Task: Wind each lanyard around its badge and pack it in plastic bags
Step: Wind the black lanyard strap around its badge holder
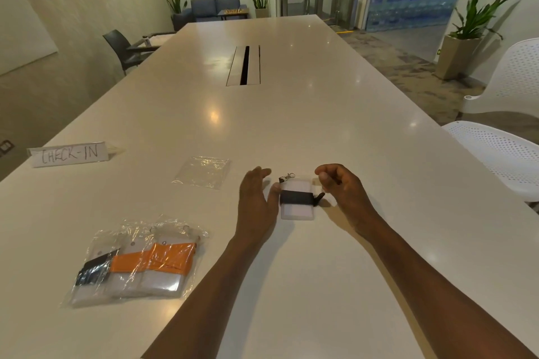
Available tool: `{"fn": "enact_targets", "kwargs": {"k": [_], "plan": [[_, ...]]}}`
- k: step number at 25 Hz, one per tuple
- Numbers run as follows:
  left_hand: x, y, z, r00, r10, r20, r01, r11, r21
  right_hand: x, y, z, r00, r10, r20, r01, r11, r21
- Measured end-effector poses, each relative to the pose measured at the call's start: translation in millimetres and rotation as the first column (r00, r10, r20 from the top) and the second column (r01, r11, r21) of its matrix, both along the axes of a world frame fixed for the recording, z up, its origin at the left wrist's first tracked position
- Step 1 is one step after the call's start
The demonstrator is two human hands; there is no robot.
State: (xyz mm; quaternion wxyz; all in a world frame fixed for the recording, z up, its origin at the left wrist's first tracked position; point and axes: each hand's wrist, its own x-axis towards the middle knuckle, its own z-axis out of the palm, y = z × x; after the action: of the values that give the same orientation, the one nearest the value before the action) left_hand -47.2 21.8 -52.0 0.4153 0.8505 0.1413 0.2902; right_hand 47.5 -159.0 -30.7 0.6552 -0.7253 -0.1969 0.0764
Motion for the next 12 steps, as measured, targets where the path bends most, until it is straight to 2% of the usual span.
{"fn": "enact_targets", "kwargs": {"k": [2, 6, 8, 9, 12], "plan": [[3.0, 7.3, -0.4, 0.994, 0.1, -0.035, -0.097, 0.992, 0.079, 4.3, -1.0, 0.2, 1.0, 0.007, -0.01, -0.006, 1.0, 0.03], [7.9, 24.4, 2.2, 0.962, 0.245, -0.123, -0.203, 0.937, 0.284, 21.8, 1.3, -0.5, 1.0, 0.017, -0.005, -0.017, 0.999, -0.033], [11.5, 32.7, 2.5, 0.883, 0.415, -0.219, -0.298, 0.857, 0.421, 33.5, 3.7, 0.7, 1.0, 0.014, -0.009, -0.015, 0.997, -0.076], [13.0, 36.6, 3.5, 0.816, 0.502, -0.287, -0.341, 0.819, 0.461, 38.9, 4.5, 1.0, 1.0, 0.014, -0.013, -0.015, 0.997, -0.079], [17.1, 46.1, 8.8, 0.65, 0.645, -0.402, -0.429, 0.748, 0.506, 49.2, 4.6, -1.0, 1.0, 0.0, -0.015, 0.0, 0.999, -0.048]]}}
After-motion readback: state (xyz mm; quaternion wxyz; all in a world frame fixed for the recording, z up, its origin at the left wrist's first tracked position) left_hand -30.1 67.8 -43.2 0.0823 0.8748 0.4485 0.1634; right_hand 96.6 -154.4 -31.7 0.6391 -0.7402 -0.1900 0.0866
